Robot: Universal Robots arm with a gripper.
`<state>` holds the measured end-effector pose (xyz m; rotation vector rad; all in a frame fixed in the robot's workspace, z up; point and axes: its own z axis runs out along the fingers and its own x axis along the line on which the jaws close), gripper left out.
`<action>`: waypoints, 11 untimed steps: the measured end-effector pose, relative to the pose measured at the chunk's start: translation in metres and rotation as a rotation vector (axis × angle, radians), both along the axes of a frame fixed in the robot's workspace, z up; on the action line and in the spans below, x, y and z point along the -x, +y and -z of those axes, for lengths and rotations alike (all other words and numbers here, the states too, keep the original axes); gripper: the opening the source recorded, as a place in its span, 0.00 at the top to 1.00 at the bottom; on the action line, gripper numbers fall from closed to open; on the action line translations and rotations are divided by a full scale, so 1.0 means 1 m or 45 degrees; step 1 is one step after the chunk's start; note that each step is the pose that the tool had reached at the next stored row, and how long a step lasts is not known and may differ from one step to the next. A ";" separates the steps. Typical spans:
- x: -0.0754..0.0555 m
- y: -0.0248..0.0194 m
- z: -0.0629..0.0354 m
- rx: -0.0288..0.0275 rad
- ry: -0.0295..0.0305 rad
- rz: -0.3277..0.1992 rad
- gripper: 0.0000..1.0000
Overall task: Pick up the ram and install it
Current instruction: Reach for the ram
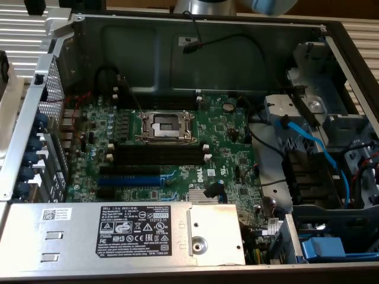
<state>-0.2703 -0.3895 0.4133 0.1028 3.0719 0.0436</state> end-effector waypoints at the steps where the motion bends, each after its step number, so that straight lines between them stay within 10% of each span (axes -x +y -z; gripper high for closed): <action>1: 0.009 0.0000 0.0000 0.0000 0.0000 0.000 0.90; 11: 0.059 0.0000 0.0000 -0.0001 -0.0063 0.000 0.90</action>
